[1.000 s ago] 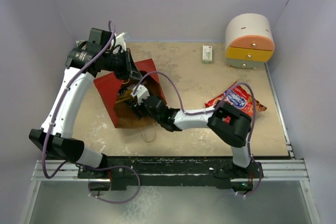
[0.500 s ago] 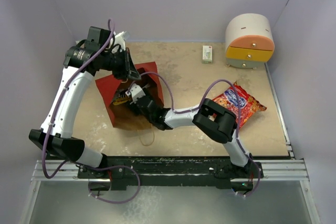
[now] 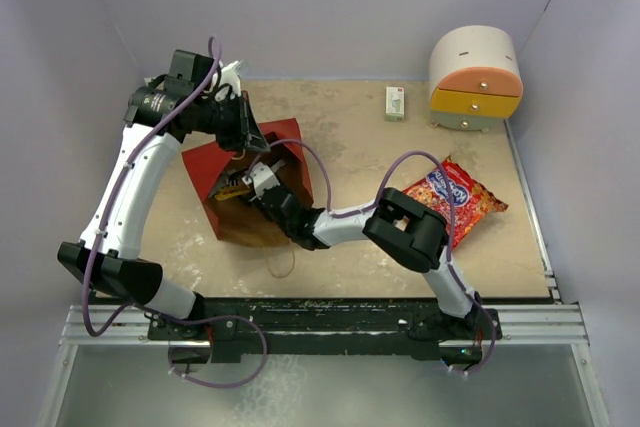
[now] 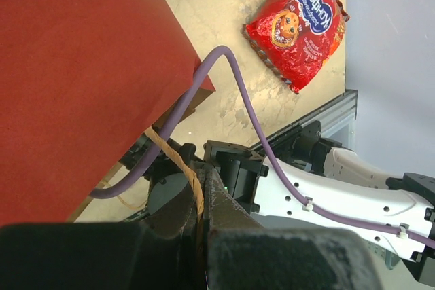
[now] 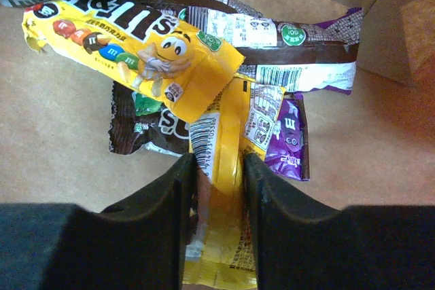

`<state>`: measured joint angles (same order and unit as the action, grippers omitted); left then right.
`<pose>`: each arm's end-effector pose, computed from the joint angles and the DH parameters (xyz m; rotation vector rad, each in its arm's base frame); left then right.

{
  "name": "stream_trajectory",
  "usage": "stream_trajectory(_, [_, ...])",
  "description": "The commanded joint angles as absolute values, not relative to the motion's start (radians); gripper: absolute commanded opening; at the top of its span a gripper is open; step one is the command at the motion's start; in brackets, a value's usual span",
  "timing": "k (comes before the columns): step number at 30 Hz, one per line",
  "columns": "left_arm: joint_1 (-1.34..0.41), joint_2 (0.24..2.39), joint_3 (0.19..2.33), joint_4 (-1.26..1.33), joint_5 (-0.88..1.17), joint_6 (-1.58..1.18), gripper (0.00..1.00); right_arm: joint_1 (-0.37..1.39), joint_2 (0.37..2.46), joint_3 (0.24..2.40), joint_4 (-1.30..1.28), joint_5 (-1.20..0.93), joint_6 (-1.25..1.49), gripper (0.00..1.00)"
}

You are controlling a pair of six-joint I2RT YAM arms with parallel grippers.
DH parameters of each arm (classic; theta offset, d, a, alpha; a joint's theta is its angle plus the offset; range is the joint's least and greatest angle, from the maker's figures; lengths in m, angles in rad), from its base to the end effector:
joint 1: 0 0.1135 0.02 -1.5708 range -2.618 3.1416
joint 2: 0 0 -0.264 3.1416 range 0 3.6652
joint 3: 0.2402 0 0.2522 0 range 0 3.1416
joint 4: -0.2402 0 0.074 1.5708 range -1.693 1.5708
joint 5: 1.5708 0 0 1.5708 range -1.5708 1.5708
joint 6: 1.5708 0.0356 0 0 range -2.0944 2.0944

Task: Take the snacks out of the paper bag

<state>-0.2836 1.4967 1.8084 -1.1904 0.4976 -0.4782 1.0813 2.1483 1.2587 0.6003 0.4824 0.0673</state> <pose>0.2664 -0.0953 0.4279 -0.0151 2.5334 -0.9332 0.2337 0.4036 0.1521 -0.5889 1.7445 0.3596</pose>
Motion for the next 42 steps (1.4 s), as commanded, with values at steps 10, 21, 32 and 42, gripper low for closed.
stream_trajectory(10, [-0.285,1.49,1.81,-1.148,0.455,-0.472,0.0,1.078,1.983,1.184,0.657,0.412,0.009,0.25])
stream_trajectory(21, [-0.284,1.469,1.76,-1.116,0.403,-0.508,0.0,1.08,1.786,1.052,0.635,0.255,0.016,0.2])
stream_trajectory(32, [-0.284,1.427,1.681,-1.041,0.305,-0.54,0.0,1.08,1.385,0.85,0.396,-0.001,-0.002,0.17])
stream_trajectory(42, [-0.284,1.456,1.723,-1.072,0.234,-0.522,0.0,1.075,0.98,0.738,-0.018,0.278,0.244,0.12])
